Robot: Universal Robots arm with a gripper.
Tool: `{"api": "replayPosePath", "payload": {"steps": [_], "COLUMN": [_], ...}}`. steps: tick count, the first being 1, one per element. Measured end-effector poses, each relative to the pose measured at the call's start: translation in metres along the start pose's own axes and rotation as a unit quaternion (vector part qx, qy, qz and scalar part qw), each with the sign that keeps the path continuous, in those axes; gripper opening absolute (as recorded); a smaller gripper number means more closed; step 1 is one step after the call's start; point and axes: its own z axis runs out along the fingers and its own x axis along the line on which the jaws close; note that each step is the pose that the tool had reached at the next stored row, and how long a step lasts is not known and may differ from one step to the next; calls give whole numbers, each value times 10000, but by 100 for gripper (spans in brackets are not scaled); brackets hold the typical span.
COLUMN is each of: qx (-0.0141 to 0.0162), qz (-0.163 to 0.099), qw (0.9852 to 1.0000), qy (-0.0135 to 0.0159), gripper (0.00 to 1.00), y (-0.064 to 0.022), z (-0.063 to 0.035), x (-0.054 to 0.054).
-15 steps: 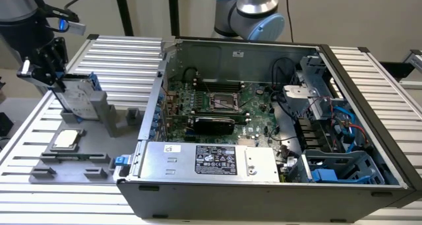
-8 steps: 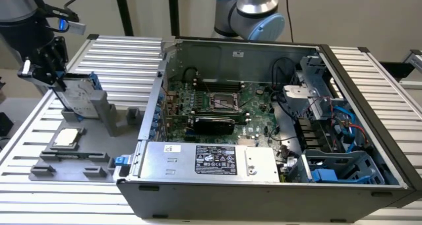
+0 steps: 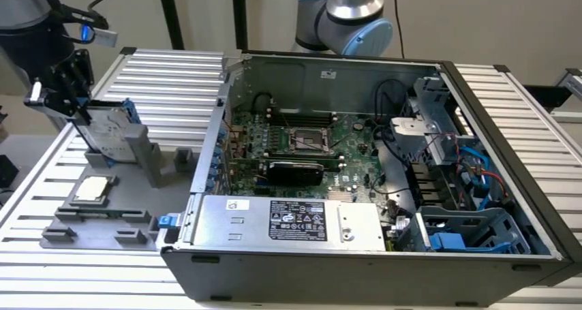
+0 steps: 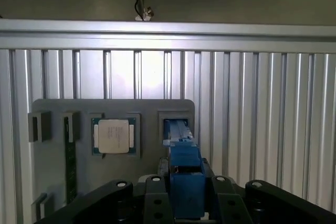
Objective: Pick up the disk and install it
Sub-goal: 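Pick up the disk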
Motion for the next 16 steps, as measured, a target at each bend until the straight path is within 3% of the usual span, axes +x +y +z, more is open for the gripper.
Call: {"api": "replayPosePath", "payload": {"steps": [9, 16], "qx": [0, 0], "qz": [0, 0], "qw": [10000, 10000], "qy": [0, 0], "gripper": [0, 0], "y": [-11, -29], "z": [-148, -380], "x": [-9, -23]}}
